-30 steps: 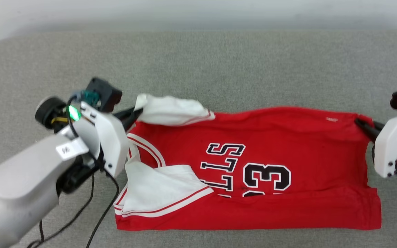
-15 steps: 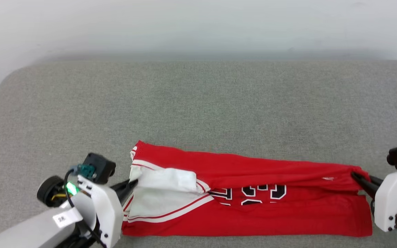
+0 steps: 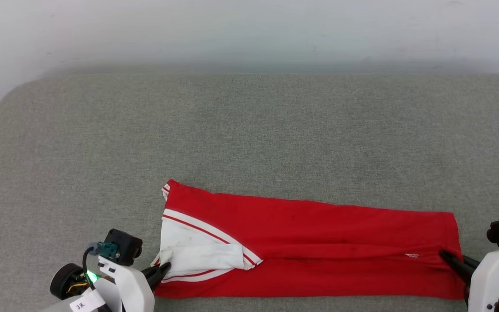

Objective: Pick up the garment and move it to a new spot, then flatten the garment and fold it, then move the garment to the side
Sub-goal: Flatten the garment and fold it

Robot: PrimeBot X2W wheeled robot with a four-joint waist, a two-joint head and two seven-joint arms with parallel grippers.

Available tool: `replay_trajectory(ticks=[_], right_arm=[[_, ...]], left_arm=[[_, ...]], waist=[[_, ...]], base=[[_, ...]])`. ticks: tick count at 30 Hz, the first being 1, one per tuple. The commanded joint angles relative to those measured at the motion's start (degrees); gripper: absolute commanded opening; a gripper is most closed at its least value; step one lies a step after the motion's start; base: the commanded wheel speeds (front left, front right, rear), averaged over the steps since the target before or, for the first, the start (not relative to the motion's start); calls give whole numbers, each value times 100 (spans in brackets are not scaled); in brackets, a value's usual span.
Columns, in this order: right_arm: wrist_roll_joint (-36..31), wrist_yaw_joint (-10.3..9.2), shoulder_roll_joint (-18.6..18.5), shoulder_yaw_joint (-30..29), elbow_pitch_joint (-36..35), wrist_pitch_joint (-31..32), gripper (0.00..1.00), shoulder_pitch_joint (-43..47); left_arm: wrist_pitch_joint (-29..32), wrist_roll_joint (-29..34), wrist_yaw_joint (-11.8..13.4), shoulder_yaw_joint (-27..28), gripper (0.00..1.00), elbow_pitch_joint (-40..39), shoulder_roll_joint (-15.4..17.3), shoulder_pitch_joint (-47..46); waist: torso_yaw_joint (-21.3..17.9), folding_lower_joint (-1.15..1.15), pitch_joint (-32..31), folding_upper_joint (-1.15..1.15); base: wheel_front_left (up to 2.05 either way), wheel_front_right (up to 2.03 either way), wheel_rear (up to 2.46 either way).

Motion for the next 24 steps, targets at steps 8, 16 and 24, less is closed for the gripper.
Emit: replay_trajectory(ticks=[8, 16, 24], right_arm=[[77, -7, 147, -130, 13, -223, 0, 441], [80, -6, 236, -348, 28, -456, 100, 367], [312, -6, -101, -936, -382, -356, 100, 245]], left_arm=[[-246, -98, -62, 36, 0, 388, -144, 266], [-834, -40, 209, 245, 100, 609, -313, 383], [-1502, 295, 1078, 1291, 100, 281, -381, 835]], waist=[[-19, 1, -56, 0], [-56, 1, -173, 0], [-93, 1, -275, 0]], base=[[0, 0, 0], [0, 0, 0], [0, 0, 0]])
